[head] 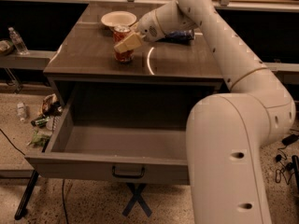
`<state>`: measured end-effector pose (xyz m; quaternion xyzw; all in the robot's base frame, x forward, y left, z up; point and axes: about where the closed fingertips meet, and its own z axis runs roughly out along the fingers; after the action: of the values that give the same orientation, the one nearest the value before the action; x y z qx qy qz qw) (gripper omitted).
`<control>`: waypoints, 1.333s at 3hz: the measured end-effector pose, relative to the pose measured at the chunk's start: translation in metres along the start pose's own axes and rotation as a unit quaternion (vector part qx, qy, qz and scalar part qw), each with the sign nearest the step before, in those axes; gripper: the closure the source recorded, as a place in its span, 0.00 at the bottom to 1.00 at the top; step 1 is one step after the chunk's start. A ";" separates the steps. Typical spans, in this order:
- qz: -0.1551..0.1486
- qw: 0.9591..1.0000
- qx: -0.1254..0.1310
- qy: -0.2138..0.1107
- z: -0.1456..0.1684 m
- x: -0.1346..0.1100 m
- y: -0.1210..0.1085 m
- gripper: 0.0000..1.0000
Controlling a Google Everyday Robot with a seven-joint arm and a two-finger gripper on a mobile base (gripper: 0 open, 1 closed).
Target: Pick coke can from top drawer and place on counter
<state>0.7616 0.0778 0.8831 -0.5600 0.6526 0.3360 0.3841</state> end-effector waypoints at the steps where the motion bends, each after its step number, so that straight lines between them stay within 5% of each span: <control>1: -0.002 1.000 0.007 0.008 0.012 0.001 -0.008 0.51; 3: -0.008 1.000 0.027 0.006 -0.001 0.001 -0.012 0.05; 4: 0.002 0.997 0.076 0.006 -0.057 0.009 -0.002 0.00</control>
Offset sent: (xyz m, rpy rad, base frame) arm 0.0185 0.0064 -0.0016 -0.0180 -0.0446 -0.0304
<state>0.7555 0.0235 0.9029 -0.5297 0.6802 0.2824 0.4208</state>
